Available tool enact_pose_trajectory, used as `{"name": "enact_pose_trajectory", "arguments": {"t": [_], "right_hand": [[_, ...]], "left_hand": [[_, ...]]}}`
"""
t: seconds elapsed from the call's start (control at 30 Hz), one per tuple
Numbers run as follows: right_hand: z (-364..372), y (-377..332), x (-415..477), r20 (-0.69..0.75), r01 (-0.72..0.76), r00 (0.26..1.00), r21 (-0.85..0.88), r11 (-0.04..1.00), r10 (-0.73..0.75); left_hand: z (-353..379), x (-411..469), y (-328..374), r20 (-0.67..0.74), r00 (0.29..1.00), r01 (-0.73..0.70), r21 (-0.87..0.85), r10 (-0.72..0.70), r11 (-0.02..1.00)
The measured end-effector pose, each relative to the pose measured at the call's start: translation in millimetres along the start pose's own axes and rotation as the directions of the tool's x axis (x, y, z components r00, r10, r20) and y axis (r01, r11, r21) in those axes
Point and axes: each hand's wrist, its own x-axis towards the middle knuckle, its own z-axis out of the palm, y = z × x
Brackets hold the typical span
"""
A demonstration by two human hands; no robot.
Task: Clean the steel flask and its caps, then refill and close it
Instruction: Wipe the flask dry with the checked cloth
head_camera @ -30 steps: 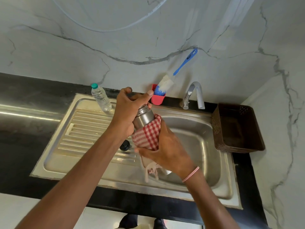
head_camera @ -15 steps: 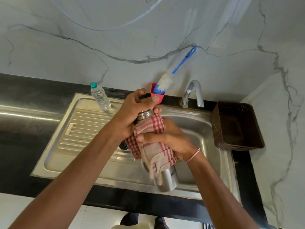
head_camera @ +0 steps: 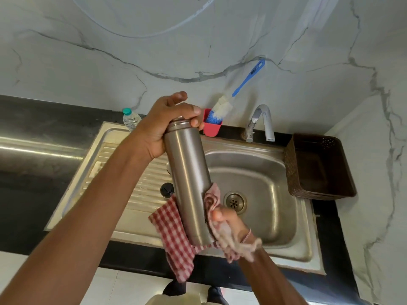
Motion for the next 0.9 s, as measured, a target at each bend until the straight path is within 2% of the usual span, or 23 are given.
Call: {"name": "enact_pose_trajectory", "arguments": {"t": [0.03,0.1,0.13,0.2,0.23,0.3,0.37,0.43,0.53,0.6,0.67,0.73,0.8,0.83,0.9], "right_hand": [[4.2,-0.9,0.4,0.002,0.033,0.999,-0.02,0.999,-0.033],[14.9,-9.9,-2.0,-0.039,0.131,0.988,-0.282,0.951,-0.147],[19.4,-13.8,-1.8,-0.077,0.175,0.971,-0.409,0.896,-0.225],[19.8,-15.6,3.4,-0.214,0.17,0.907,-0.601,0.781,-0.362],[19.7,-13.2,7.2,-0.294,0.127,0.837,-0.716,0.687,-0.461],[23.7,-11.7,15.5,-0.4,-0.104,0.646,-0.89,0.444,-0.651],[26.1,-13.0,24.4,-0.384,-0.275,0.478,-0.92,0.281,-0.79],[28.0,-20.3,33.4,-0.322,-0.326,0.378,-0.924,0.201,-0.868],[38.3,-40.8,43.5,-0.243,-0.332,0.32,-0.934,0.132,-0.916],[48.4,-58.6,49.4,-0.26,-0.313,0.348,-0.938,0.149,-0.901],[54.5,-77.5,50.8,-0.318,-0.247,0.424,-0.941,0.229,-0.848],[52.3,-97.3,46.7,-0.374,-0.12,0.598,-0.916,0.383,-0.709],[50.5,-113.9,37.8,-0.298,0.07,0.824,-0.79,0.609,-0.482],[49.7,-117.9,33.7,-0.206,0.157,0.899,-0.671,0.725,-0.386],[47.5,-118.9,28.9,-0.064,0.207,0.964,-0.437,0.875,-0.26]], "left_hand": [[-1.4,0.3,0.8,-0.056,0.998,0.007,0.034,-0.005,0.999],[-3.4,1.4,-0.8,-0.151,0.989,0.018,0.08,-0.005,0.997],[-4.0,2.2,-2.8,-0.205,0.979,0.024,0.097,-0.003,0.995],[-4.4,4.5,-8.6,-0.339,0.941,0.038,0.14,0.012,0.989],[-2.7,6.0,-12.5,-0.401,0.915,0.039,0.166,0.032,0.985],[3.4,10.1,-20.7,-0.496,0.863,0.015,0.216,0.097,0.976],[8.1,15.2,-27.7,-0.568,0.808,-0.012,0.25,0.157,0.968],[11.3,19.3,-30.8,-0.617,0.767,-0.012,0.259,0.176,0.966],[18.8,23.0,-37.3,-0.628,0.764,0.026,0.259,0.148,0.965],[26.4,21.6,-45.0,-0.595,0.795,0.086,0.298,0.115,0.951],[26.9,20.8,-48.8,-0.553,0.83,0.147,0.348,0.076,0.926],[20.6,20.2,-42.3,-0.467,0.884,0.165,0.32,0.004,0.933],[12.2,17.6,-32.2,-0.328,0.942,0.152,0.226,-0.072,0.962],[8.6,16.0,-27.8,-0.239,0.967,0.131,0.174,-0.087,0.976],[6.8,13.0,-20.6,-0.085,0.994,0.078,0.09,-0.07,0.993]]}}
